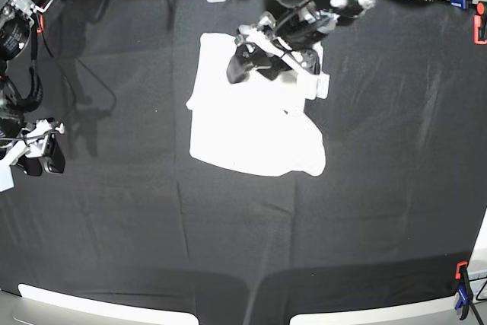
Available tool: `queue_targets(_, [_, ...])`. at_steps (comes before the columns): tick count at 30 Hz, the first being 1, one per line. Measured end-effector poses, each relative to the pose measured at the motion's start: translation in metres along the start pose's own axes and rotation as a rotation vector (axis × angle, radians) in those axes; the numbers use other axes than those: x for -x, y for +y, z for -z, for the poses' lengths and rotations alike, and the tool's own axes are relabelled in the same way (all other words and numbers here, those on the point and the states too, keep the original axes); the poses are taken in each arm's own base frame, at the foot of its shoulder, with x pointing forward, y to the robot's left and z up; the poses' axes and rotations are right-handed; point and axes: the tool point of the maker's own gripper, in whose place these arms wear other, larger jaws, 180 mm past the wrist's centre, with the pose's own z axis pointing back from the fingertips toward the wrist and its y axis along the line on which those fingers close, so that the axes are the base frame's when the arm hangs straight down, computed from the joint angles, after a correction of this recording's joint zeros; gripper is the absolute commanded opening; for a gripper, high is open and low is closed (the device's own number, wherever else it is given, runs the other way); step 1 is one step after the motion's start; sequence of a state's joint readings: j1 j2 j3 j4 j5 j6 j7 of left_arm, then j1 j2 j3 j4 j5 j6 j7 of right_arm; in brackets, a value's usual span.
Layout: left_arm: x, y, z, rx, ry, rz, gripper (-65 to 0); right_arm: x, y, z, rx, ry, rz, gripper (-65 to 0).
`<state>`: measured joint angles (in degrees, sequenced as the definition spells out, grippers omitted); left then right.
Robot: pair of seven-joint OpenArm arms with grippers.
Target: Layout the t-shirt on the table in an organized manner, then fold the t-shirt properly
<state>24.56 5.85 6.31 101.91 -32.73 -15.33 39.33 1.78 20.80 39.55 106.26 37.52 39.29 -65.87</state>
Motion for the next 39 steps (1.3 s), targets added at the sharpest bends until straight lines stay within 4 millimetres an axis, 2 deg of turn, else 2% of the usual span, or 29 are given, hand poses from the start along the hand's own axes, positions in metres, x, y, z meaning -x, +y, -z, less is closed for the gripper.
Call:
queue_targets(2, [0.011,0.007,0.004,-0.013,0.026,-0.022,-35.2,0.000,0.000,0.000,0.000,0.000,0.000,-35.8])
queue_targets(3, [0.014,0.009,0.005,-0.015,0.035,-0.028,-40.8,0.000,0.000,0.000,0.000,0.000,0.000,-35.8])
queue_targets(6, [0.006,0.007,0.008,-0.004,0.024,-0.014,-65.0,0.000,0.000,0.000,0.001,0.001,0.000,-35.8])
queue_targets(11, [-0.011,0.001,-0.003,0.004,0.096,0.118,-65.0,-0.002,0.005,0.000,-0.022,-0.016,0.009,-35.8])
queue_targets(16, [-0.043,-0.001,-0.030,-0.073,0.136,0.382,-65.0,-0.004,0.030,0.012,-0.107,-0.007,-0.023,-35.8])
queue_targets(18, [-0.053,0.010,-0.042,-0.148,0.132,0.492,-65.0,-0.003,0.045,0.019,-0.151,0.010,-0.048,-35.8])
queue_targets(22, [-0.055,0.048,-0.062,-0.297,0.203,0.625,-65.0,0.002,0.082,0.032,-0.255,0.048,-0.104,-35.8])
queue_targets(27, [-0.062,0.073,-0.078,-0.381,0.247,0.729,-65.0,0.008,0.131,0.044,-0.384,0.070,-0.157,-35.8])
queue_targets(33, [-0.068,0.091,-0.091,-0.436,0.286,0.805,-65.0,0.008,0.172,0.061,-0.404,0.034,-0.170,-35.8])
queue_targets(34, [-0.068,0.091,-0.091,-0.434,0.287,0.804,-63.2,0.007,0.177,0.063,-0.402,0.024,-0.168,-35.8])
queue_targets(37, [-0.062,0.079,-0.086,-0.361,0.276,0.738,-44.7,0.000,0.192,0.069,-0.397,-0.015,-0.150,-35.8])
queue_targets(39, [-0.059,0.071,-0.083,-0.313,0.266,0.705,-37.6,-0.005,0.198,0.075,-0.384,-0.031,-0.138,-35.8])
